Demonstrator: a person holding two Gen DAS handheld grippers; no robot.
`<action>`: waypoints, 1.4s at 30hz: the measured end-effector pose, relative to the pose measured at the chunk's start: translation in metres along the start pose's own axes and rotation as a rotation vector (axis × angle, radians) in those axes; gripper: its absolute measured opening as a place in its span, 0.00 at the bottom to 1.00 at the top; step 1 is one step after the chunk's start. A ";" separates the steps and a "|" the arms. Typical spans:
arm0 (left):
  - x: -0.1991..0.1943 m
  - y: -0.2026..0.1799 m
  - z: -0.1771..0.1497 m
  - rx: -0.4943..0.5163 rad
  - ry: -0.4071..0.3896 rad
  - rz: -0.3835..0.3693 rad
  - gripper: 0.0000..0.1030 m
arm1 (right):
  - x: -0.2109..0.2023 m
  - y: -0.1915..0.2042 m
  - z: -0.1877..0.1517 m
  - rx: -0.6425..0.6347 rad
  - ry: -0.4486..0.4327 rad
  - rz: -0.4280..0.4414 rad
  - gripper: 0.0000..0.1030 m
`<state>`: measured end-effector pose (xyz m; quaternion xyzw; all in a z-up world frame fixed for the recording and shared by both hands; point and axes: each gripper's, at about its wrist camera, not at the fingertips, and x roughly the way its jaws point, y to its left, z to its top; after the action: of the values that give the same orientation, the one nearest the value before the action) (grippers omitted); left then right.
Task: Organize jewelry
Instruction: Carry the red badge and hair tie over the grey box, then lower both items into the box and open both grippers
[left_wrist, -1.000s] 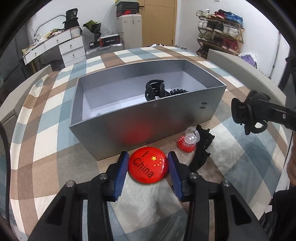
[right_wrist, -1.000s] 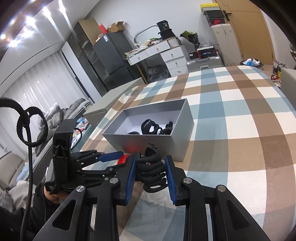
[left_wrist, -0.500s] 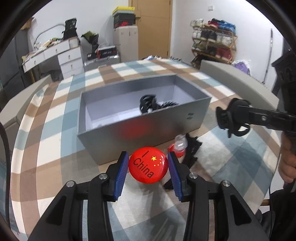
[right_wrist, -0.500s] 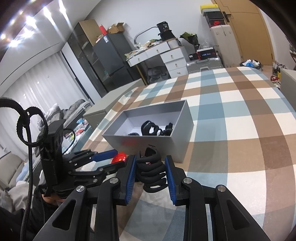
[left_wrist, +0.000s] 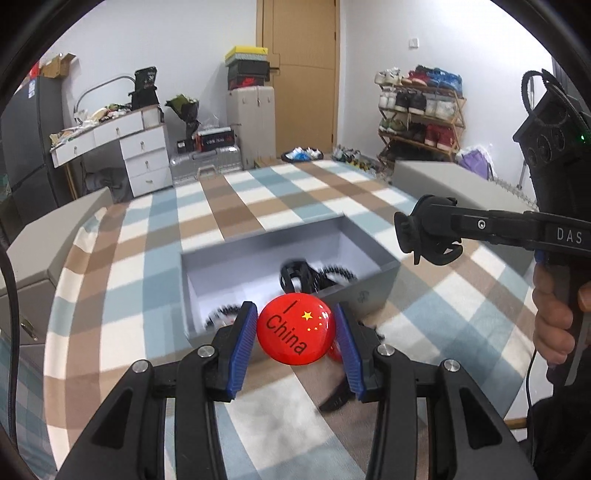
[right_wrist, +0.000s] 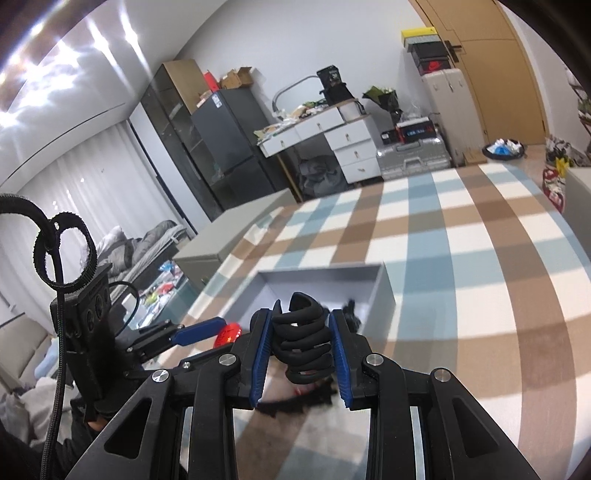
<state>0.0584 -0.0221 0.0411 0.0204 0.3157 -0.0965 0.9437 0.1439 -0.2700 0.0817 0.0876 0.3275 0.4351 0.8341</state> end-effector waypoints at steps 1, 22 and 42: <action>0.000 0.003 0.004 -0.007 -0.011 0.008 0.36 | 0.001 0.002 0.004 -0.005 -0.005 0.003 0.29; 0.010 0.038 0.017 -0.101 -0.072 0.078 0.36 | 0.019 0.006 0.027 0.006 -0.044 -0.007 0.29; 0.023 0.034 0.008 -0.113 -0.049 0.083 0.36 | 0.048 -0.008 0.012 0.026 0.030 -0.040 0.29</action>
<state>0.0879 0.0067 0.0326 -0.0220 0.2965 -0.0397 0.9539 0.1768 -0.2356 0.0648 0.0855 0.3474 0.4154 0.8363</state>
